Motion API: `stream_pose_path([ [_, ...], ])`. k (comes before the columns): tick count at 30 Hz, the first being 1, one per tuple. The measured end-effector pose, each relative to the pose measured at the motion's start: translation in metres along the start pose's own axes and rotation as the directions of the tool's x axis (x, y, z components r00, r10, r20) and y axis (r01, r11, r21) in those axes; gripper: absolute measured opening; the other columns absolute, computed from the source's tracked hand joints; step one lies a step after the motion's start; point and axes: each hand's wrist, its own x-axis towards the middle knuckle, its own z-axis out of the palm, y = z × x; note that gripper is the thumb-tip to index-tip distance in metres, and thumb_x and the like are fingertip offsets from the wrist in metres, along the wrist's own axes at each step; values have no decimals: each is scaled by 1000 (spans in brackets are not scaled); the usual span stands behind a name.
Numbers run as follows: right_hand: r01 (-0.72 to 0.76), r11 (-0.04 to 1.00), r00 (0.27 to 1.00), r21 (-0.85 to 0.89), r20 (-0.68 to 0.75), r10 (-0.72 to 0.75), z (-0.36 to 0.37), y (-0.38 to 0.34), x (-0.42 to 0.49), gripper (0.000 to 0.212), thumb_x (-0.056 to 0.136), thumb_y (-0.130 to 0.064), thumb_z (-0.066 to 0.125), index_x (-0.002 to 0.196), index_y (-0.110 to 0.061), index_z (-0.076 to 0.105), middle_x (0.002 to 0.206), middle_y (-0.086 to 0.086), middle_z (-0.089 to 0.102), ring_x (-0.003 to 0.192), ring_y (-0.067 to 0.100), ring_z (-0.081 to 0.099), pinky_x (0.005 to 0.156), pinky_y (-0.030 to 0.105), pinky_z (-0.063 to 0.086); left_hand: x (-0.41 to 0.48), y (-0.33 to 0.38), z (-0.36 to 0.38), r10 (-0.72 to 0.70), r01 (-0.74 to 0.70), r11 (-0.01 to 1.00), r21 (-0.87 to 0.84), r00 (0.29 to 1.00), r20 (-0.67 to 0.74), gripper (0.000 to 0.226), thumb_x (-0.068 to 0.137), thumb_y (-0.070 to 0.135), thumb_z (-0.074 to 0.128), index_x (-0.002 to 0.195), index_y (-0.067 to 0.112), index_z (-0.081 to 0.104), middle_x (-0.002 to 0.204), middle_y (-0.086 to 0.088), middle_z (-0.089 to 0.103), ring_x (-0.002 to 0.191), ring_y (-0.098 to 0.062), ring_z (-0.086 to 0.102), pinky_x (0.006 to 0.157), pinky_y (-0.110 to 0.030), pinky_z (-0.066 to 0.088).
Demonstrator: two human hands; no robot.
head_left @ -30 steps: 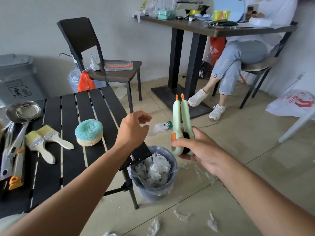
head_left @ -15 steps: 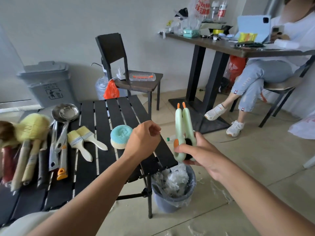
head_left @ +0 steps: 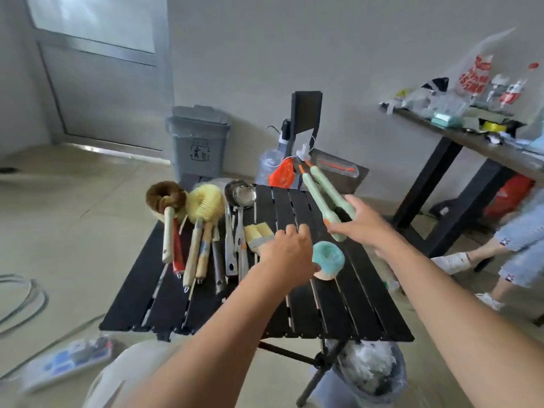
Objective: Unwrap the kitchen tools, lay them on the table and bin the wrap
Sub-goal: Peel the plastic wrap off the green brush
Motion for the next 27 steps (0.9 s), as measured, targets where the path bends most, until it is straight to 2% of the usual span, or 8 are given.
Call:
stream_pose_path([
  [4,-48,995,996,-91,74,55,42,-19,45,73,77,-36,88,142,-26,56,126,1,65,107,23,60,81,36,47,7,-24,-5,61,-61,998,32,998,-2,87,97,46,73,158,8,24,150,-14,40,140,-36,45,111,-48,46],
  [8,-95,978,987,-183,108,116,62,-23,56,48,80,-40,82,118,-18,65,109,8,72,97,27,68,77,39,54,16,-43,-12,138,-140,988,68,990,22,96,94,44,77,162,11,18,162,-12,28,150,-32,33,116,-51,43],
  [11,-90,975,988,-203,101,113,70,-21,56,41,80,-35,81,111,-12,70,104,12,75,100,32,71,80,42,55,21,-53,-12,123,-126,989,80,992,42,96,92,44,79,161,11,21,161,-12,30,150,-31,32,115,-50,43],
  [14,-98,974,991,-203,71,115,73,-19,51,49,83,-33,81,121,-3,71,118,19,74,103,33,69,85,41,53,26,-55,-11,113,-113,993,19,993,19,85,95,36,77,157,9,26,154,-14,38,145,-33,39,110,-49,47],
  [17,-104,981,991,-166,66,117,69,-17,44,65,88,-33,81,140,-1,61,138,19,66,124,34,63,96,39,49,30,-49,-12,140,-141,990,-23,988,-58,67,97,30,74,148,10,34,143,-11,47,133,-32,51,96,-47,53],
  [20,-81,980,994,-180,53,92,55,-13,31,67,93,-31,77,150,-5,53,152,17,57,138,30,55,105,36,44,30,-36,-13,170,-180,978,-102,980,-104,72,99,37,72,152,10,32,152,-11,42,129,-35,57,97,-50,54],
  [24,24,937,999,-349,-19,-33,30,-2,-9,74,94,-43,78,154,-12,49,153,12,56,141,30,54,111,44,46,21,-11,-10,212,-265,927,-264,954,-214,83,102,43,68,162,8,22,166,-11,27,133,-36,57,107,-51,50],
  [27,-2,918,995,-397,-92,-38,3,22,-44,70,91,-47,81,148,-18,53,145,10,59,135,31,57,106,48,51,10,17,10,270,-332,907,-258,930,-248,78,104,43,65,161,7,26,163,-13,33,136,-35,54,107,-48,48],
])
